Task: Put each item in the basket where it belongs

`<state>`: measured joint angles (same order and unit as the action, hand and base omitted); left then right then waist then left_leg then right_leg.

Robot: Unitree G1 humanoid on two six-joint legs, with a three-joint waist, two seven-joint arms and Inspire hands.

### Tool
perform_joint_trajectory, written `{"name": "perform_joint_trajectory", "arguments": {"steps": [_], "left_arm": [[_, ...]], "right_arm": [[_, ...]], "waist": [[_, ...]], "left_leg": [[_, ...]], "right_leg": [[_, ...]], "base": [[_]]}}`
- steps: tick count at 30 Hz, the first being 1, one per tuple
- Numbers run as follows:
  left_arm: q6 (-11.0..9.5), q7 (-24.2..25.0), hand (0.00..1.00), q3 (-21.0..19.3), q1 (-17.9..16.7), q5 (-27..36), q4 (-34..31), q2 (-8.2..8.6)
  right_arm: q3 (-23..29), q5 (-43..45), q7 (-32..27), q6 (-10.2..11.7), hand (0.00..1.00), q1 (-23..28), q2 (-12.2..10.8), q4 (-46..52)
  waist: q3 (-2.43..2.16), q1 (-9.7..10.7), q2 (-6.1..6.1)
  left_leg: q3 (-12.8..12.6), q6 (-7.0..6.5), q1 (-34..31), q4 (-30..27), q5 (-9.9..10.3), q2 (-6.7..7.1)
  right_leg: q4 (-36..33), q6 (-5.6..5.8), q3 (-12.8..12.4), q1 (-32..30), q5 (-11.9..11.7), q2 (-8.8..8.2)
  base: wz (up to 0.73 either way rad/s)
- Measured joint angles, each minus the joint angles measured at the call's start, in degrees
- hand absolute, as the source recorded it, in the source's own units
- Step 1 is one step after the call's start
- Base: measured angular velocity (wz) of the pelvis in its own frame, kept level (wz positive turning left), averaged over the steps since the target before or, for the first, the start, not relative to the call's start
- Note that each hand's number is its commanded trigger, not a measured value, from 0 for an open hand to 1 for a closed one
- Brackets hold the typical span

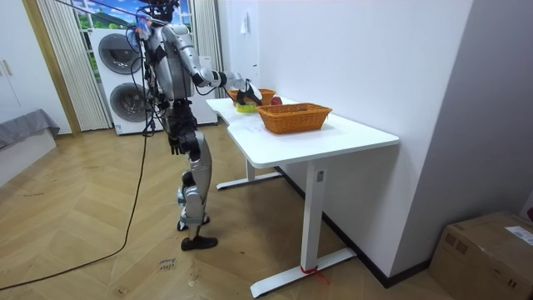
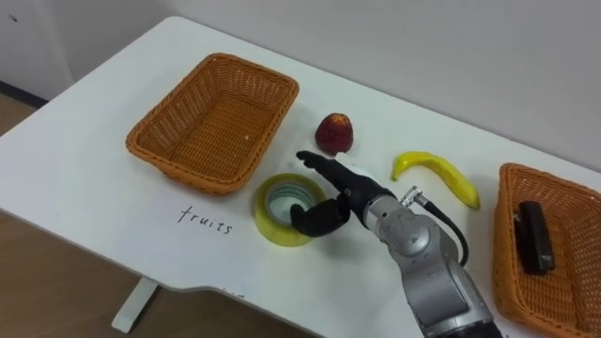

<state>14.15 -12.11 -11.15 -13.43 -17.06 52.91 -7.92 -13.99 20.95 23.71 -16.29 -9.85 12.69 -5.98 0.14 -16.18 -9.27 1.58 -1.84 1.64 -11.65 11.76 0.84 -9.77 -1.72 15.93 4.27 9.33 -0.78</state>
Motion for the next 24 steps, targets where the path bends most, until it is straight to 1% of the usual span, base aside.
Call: {"name": "perform_joint_trajectory", "arguments": {"steps": [3, 7, 9, 10, 14, 15, 16, 17, 24], "left_arm": [[0.7, 0.0, 0.0, 0.0, 0.2, 0.2, 0.0, -0.07], [1.2, -0.1, 0.0, 0.1, 0.2, 0.1, 0.0, -0.13], [1.6, -0.1, 0.0, 0.1, 0.2, 0.1, 0.0, -0.17], [1.7, -0.1, 0.0, 0.1, 0.2, 0.1, 0.0, -0.21], [1.9, -0.1, 0.0, 0.1, 0.1, 0.1, -0.2, -0.49], [1.9, -0.1, 0.0, 0.1, 0.1, 0.1, -0.2, -0.52], [1.9, -0.1, 0.0, 0.1, 0.2, 0.1, -0.3, -0.53], [1.9, -0.1, 0.0, 0.1, 0.2, 0.1, -0.3, -0.54], [1.9, -0.1, 0.0, 0.0, 0.4, 0.1, -0.4, -0.78]], "right_arm": [[0.0, 0.2, 1.6, -0.1, 0.0, -0.1, 0.6, 0.0], [0.0, 1.7, 3.5, -1.3, 0.0, -0.9, 0.8, 0.0], [0.0, 2.0, 4.0, -1.6, 0.0, -1.0, 1.0, 0.0], [0.1, 2.2, 4.4, -2.1, 0.0, -1.3, 1.1, 0.0], [0.1, 4.1, 5.4, -2.3, 0.01, -1.4, 1.1, 0.2], [0.1, 4.1, 5.5, -2.4, 0.33, -1.4, 1.1, 0.2], [0.1, 4.1, 5.8, -2.5, 0.57, -1.4, 1.1, 0.2], [0.1, 4.1, 5.9, -2.5, 1.0, -1.4, 1.1, 0.2], [0.9, 6.1, 6.4, -2.5, 1.0, -1.8, 1.2, 0.1]], "waist": [[0.17, 0.0, -0.3], [0.4, 0.1, -0.73], [0.42, 0.3, -0.78], [0.42, 0.3, -0.78], [0.42, 0.3, -0.77], [0.42, 0.3, -0.77], [0.41, 0.3, -0.77], [0.41, 0.3, -0.77], [0.36, 0.2, -0.78]], "left_leg": [[0.1, 0.0, 0.0, 0.0, 0.0, 0.0], [0.4, 0.0, 0.0, -0.1, 0.0, 0.02], [0.6, -0.01, 0.1, -0.1, 0.0, 0.04], [0.8, -0.01, 0.1, -0.2, 0.0, 0.08], [1.0, 0.0, 0.1, -0.2, 0.0, 0.08], [1.0, 0.0, 0.1, -0.2, 0.0, 0.09], [1.0, 0.0, 0.1, -0.2, 0.0, 0.09], [1.0, 0.0, 0.1, -0.2, 0.0, 0.09], [1.2, -0.02, 0.1, -0.3, 0.0, 0.15]], "right_leg": [[0.0, 0.0, 0.1, 0.0, 0.0, -0.06], [0.1, 0.01, 1.2, 0.3, 0.0, -0.09], [0.1, 0.01, 1.5, 0.6, 0.0, -0.12], [0.1, 0.01, 1.7, 0.6, 0.0, -0.13], [0.1, 0.01, 1.8, 0.6, 0.0, -0.16], [0.1, 0.01, 1.9, 0.6, 0.0, -0.19], [0.1, 0.01, 1.9, 0.6, 0.0, -0.19], [0.1, 0.01, 1.9, 0.7, 0.0, -0.2], [0.1, 0.01, 1.9, 0.7, 0.0, -0.2]], "base": [[0.0], [0.04], [0.1], [0.07], [0.02], [0.0], [0.0], [0.0], [0.0]]}}
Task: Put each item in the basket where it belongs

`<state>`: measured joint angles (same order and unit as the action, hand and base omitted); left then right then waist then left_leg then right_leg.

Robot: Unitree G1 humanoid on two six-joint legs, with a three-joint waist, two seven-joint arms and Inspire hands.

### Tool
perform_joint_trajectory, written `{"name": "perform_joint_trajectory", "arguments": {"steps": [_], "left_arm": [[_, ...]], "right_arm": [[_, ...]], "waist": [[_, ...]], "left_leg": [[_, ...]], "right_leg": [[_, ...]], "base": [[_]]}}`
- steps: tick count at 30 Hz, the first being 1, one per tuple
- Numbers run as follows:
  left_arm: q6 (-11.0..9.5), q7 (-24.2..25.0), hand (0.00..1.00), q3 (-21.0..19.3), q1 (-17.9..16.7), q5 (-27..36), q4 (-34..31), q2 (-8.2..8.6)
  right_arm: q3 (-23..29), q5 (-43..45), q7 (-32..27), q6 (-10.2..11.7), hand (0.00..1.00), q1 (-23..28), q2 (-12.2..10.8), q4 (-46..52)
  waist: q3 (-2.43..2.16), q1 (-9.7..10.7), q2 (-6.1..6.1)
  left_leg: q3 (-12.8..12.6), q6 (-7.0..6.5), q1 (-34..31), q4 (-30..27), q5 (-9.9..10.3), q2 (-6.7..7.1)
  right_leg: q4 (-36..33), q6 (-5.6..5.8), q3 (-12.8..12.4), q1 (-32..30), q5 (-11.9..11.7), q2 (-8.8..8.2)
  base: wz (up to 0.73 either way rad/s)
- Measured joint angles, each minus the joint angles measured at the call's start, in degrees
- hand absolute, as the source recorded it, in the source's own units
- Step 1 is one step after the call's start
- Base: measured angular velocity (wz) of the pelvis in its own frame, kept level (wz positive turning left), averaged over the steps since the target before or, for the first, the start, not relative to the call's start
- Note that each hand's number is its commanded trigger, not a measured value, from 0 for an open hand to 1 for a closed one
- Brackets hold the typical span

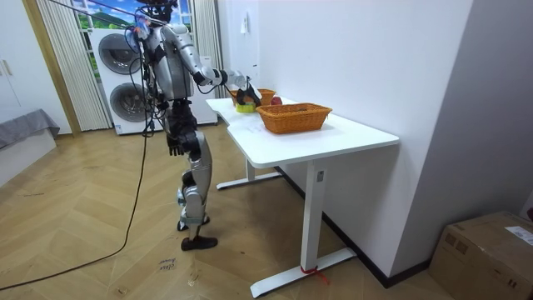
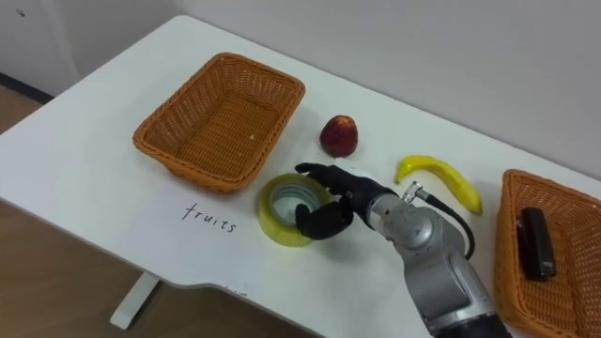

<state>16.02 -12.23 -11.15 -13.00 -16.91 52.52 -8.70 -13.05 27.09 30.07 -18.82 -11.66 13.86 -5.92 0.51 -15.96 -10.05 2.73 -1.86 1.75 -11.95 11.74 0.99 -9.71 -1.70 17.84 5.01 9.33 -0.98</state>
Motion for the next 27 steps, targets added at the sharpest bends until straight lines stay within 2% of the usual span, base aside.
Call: {"name": "perform_joint_trajectory", "arguments": {"steps": [3, 10, 27], "left_arm": [[-0.2, 0.0, 0.0, 0.0, 0.1, 0.0, -0.2, -0.33], [-2.2, -0.1, 0.0, -1.1, 0.7, 0.4, -0.2, -1.68], [-2.8, -0.9, 0.0, -2.1, 1.2, 0.6, -0.2, -1.77]], "right_arm": [[0.2, 1.2, 0.2, 0.1, 1.0, -0.3, 0.4, -0.6], [0.6, 4.6, 1.9, 0.7, 1.0, -0.3, 1.9, -2.4], [0.6, 6.2, 3.1, 0.6, 1.0, -0.1, 1.9, -2.5]], "waist": [[0.0, 0.0, -0.01], [-0.03, 0.0, -0.16], [-0.02, -0.1, -0.34]], "left_leg": [[0.2, -0.02, 0.0, 0.0, -0.1, 0.05], [0.3, -0.04, 0.1, 0.0, -0.1, 0.1], [0.3, -0.07, 0.8, 0.2, -0.2, 0.19]], "right_leg": [[0.0, 0.0, 0.0, 0.1, 0.0, 0.01], [0.0, 0.0, -0.3, 0.2, 0.0, 0.04], [0.0, 0.01, -0.4, 0.7, 0.0, -0.02]], "base": [[0.01], [0.0], [0.0]]}}
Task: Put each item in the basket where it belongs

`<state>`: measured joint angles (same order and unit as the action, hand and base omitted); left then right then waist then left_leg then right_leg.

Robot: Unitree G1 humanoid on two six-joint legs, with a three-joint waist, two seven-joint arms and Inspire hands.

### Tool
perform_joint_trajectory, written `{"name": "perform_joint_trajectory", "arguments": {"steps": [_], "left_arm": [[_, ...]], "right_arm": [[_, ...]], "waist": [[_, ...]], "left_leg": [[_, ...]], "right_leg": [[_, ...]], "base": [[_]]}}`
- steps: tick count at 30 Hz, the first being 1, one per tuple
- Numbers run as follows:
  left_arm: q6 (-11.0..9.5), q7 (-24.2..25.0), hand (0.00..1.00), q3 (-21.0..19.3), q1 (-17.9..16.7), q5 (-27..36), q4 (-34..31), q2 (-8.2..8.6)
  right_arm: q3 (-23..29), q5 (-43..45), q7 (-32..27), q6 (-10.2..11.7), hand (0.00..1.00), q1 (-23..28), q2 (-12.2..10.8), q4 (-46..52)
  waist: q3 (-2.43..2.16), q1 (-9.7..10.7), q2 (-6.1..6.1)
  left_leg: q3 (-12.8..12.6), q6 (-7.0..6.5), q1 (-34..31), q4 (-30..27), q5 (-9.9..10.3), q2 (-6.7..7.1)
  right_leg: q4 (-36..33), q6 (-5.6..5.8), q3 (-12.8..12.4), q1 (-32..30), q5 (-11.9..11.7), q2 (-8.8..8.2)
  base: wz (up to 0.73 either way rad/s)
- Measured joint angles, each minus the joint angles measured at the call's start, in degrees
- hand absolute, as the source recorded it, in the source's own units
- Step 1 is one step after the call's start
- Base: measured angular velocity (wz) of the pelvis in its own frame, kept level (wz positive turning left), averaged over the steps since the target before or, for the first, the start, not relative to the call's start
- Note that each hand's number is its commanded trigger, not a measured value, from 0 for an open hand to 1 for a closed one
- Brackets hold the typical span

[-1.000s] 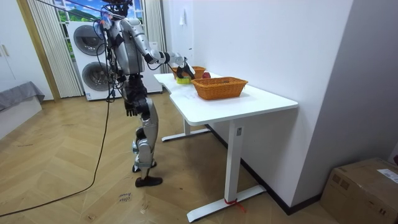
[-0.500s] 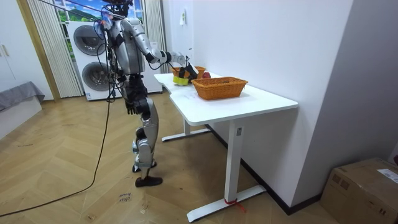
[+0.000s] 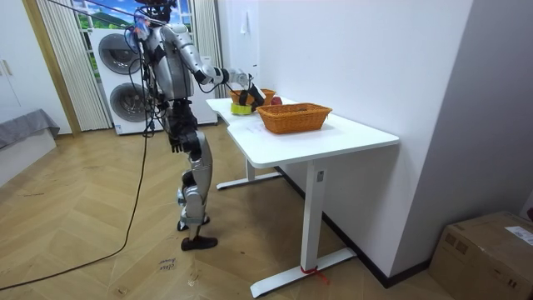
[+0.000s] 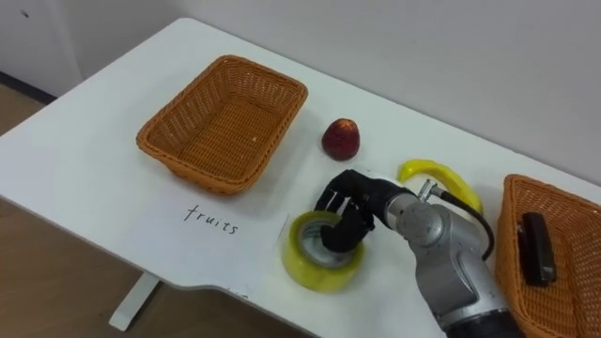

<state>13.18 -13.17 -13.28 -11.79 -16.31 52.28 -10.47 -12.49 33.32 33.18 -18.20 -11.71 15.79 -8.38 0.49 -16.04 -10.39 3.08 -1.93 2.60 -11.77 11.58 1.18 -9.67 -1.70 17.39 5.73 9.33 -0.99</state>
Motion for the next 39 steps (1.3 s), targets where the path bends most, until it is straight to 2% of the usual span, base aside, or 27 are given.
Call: {"name": "perform_joint_trajectory", "arguments": {"steps": [6, 11, 17, 19, 23, 25, 27, 31, 36, 39], "left_arm": [[-0.7, -1.2, 0.0, 0.0, 0.0, -0.1, 0.0, 0.13], [-0.9, -1.2, 0.0, -0.1, 0.0, -0.1, 0.0, 0.32], [-1.7, -1.7, 0.0, -0.3, -0.2, -0.1, 1.8, 0.32], [-1.7, -1.7, 0.0, -0.3, -1.1, -0.1, 2.9, 0.33], [-1.7, -1.7, 0.0, -1.8, -1.6, 0.0, 3.3, 0.64], [-2.6, -1.7, 0.0, -1.8, -2.1, 0.0, 3.3, 0.79], [-3.3, -1.7, 0.0, -1.8, -2.4, -0.1, 3.3, 0.88], [-4.7, -2.5, 0.0, -1.8, -3.2, -0.1, 3.3, 1.12], [-5.0, -3.1, 0.0, -1.7, -4.2, 0.0, 3.2, 1.59], [-5.0, -3.1, 0.0, -1.7, -5.0, -0.1, 2.7, 2.62]], "right_arm": [[0.0, 0.0, -0.1, 0.1, 1.0, 0.1, 0.0, 0.1], [0.8, 0.0, 0.1, 0.1, 1.0, 2.0, 0.0, 2.6], [2.9, -0.7, 0.7, 0.2, 1.0, 4.6, 0.2, 4.7], [4.4, -1.5, 0.7, 0.2, 1.0, 5.8, 0.2, 5.2], [8.5, -1.8, -1.0, 0.4, 1.0, 6.3, 0.3, 7.8], [11.3, -3.6, -3.0, 0.9, 1.0, 6.3, 0.3, 9.9], [12.8, -3.7, -4.4, 1.7, 1.0, 6.3, 0.3, 12.2], [15.3, -3.8, -7.8, 3.2, 1.0, 6.3, 0.3, 14.9], [16.2, -4.2, -12.6, 4.4, 1.0, 6.4, -0.1, 15.7], [16.9, -5.3, -15.3, 4.5, 1.0, 6.4, -0.2, 16.0]], "waist": [[-0.01, 0.0, 0.01], [-0.03, 0.0, 0.06], [-0.07, 0.5, 0.33], [-0.18, 2.3, 0.65], [-0.41, 4.1, 1.28], [-0.69, 5.3, 1.87], [-0.66, 6.4, 2.2], [-0.66, 7.2, 2.76], [-0.59, 8.2, 3.23], [-0.56, 8.7, 3.51]], "left_leg": [[-0.1, -0.01, 0.1, 0.0, 0.0, -0.01], [-0.3, -0.05, -0.1, 0.0, 0.0, 0.02], [-1.7, -0.2, 0.6, 0.5, -0.1, -0.13], [-1.9, -0.32, 0.9, 0.5, 0.0, -0.16], [-3.0, -0.36, 0.8, 0.5, 0.0, -0.26], [-3.5, -0.35, 1.0, 0.5, 0.0, -0.41], [-3.9, -0.33, 1.0, 0.5, -0.1, -0.47], [-4.7, -0.34, 1.4, 0.8, -0.1, -0.58], [-4.9, -0.47, 1.6, 0.9, 0.0, -0.53], [-4.8, -0.51, 1.6, 0.9, 0.0, -0.5]], "right_leg": [[0.0, 0.0, 0.0, 0.0, 0.0, -0.02], [0.0, 0.01, -0.1, -0.1, 0.0, -0.08], [0.0, 0.13, -1.6, -0.2, -0.1, 0.01], [0.0, 0.19, -1.7, 0.1, -0.1, -0.05], [-0.1, 0.18, -3.1, -0.5, -0.2, -0.09], [-0.3, 0.14, -3.4, -0.5, -0.2, -0.21], [-0.3, 0.06, -3.5, -0.6, -0.3, -0.16], [-0.3, 0.08, -4.8, -0.7, -0.5, 0.02], [-0.3, 0.23, -5.1, -0.7, -0.6, -0.02], [-0.3, 0.28, -5.1, -0.7, -0.6, -0.01]], "base": [[0.0], [-0.01], [-0.1], [-0.02], [-0.16], [-0.11], [-0.11], [-0.11], [-0.03], [0.0]]}}
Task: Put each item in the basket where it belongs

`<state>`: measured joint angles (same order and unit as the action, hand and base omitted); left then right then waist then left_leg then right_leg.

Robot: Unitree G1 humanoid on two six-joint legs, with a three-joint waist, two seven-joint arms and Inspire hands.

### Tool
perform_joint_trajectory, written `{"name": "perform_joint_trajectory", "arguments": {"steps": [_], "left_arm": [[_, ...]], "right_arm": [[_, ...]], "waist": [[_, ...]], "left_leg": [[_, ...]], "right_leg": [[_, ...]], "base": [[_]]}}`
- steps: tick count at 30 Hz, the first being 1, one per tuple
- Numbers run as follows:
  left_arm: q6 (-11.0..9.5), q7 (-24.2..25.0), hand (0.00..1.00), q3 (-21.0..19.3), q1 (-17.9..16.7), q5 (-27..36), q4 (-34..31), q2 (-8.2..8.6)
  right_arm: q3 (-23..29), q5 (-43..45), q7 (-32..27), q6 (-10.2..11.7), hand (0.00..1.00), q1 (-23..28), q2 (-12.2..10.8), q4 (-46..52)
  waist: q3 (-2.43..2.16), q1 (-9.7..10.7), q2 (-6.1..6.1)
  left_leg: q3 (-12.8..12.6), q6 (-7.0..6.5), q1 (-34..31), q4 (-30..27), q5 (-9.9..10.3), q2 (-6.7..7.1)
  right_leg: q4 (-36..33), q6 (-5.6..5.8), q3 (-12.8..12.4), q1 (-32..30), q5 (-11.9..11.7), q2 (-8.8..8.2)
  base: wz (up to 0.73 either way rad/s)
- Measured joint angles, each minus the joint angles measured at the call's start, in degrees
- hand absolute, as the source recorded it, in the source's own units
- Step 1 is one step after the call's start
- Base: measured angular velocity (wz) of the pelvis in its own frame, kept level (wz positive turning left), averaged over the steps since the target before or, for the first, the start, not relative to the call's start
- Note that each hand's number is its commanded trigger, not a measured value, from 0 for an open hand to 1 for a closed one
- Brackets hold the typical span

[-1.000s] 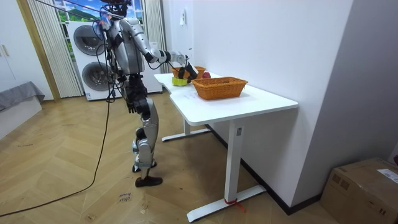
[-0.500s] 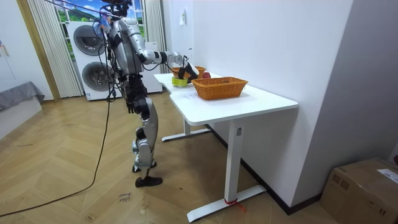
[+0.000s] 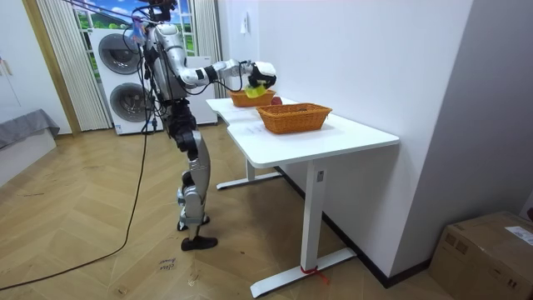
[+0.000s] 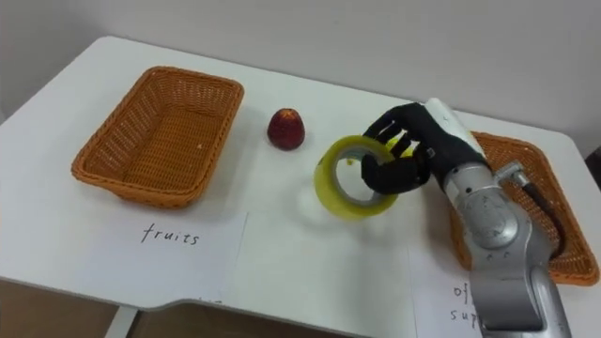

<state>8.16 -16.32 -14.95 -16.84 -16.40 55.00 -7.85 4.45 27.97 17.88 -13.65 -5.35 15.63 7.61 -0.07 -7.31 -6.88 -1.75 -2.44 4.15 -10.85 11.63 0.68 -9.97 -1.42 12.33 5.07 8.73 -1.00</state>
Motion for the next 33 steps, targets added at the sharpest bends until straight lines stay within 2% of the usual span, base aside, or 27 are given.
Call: {"name": "perform_joint_trajectory", "arguments": {"steps": [9, 13, 16, 23, 24, 29, 33], "left_arm": [[0.0, 0.3, 0.0, -0.1, -0.7, 0.1, 0.4, 0.95], [-0.3, 0.0, 0.0, -0.1, -0.4, 0.7, 0.8, 1.63], [-1.0, -0.4, 0.0, -0.1, -0.5, 1.2, 2.1, 1.97], [-1.1, -0.4, 0.0, -0.6, -0.8, 1.3, 2.5, 2.0], [-1.1, -0.4, 0.0, -0.7, -0.8, 2.2, 2.5, 1.84], [-1.1, -0.5, 0.0, -0.7, -0.7, 4.6, 2.4, 1.76], [-1.2, -0.5, 0.0, -0.6, -0.9, 5.9, 2.4, 1.69]], "right_arm": [[5.9, -5.8, -9.2, 2.4, 1.0, 1.2, 0.0, 0.1], [6.0, -7.9, -12.3, 2.5, 1.0, 2.4, 0.1, -0.1], [6.1, -9.2, -13.8, 2.8, 1.0, 2.4, 0.1, -0.1], [8.4, -10.8, -16.3, 3.6, 1.0, 2.4, 0.2, -0.7], [9.0, -11.8, -16.8, 4.4, 1.0, 2.4, 0.4, -2.3], [11.6, -14.3, -19.2, 4.3, 1.0, 2.4, 0.6, -7.7], [12.7, -16.7, -20.9, 4.3, 1.0, 2.5, 0.7, -10.5]], "waist": [[0.03, 1.1, 1.07], [0.08, 1.8, 1.45], [-0.01, 3.2, 1.31], [-0.05, 5.3, 1.13], [-0.08, 5.6, 1.07], [-0.25, 6.7, 0.79], [-0.15, 7.8, 1.05]], "left_leg": [[0.0, -0.01, 0.1, 0.1, 0.0, -0.05], [-0.4, -0.01, 0.2, 0.1, 0.0, -0.06], [-0.4, -0.02, 0.2, 0.1, 0.0, -0.02], [-0.5, -0.03, 0.4, 0.3, 0.0, 0.03], [-0.5, -0.03, 0.6, 0.3, 0.0, 0.02], [-0.6, -0.04, 0.5, 0.4, 0.0, 0.0], [-1.2, -0.04, 0.6, 0.6, 0.0, -0.08]], "right_leg": [[0.1, 0.01, -0.1, 0.0, 0.0, 0.03], [0.1, 0.01, -0.6, -0.1, 0.0, 0.05], [0.1, 0.02, -0.5, -0.1, 0.0, -0.02], [0.4, 0.1, -0.8, 0.2, 0.1, 0.03], [0.4, 0.11, -0.8, 0.3, 0.1, 0.04], [0.3, 0.12, -1.0, 0.0, 0.1, 0.05], [0.3, 0.12, -1.4, -0.2, 0.1, 0.13]], "base": [[0.0], [-0.04], [-0.01], [0.0], [0.0], [-0.01], [-0.06]]}}
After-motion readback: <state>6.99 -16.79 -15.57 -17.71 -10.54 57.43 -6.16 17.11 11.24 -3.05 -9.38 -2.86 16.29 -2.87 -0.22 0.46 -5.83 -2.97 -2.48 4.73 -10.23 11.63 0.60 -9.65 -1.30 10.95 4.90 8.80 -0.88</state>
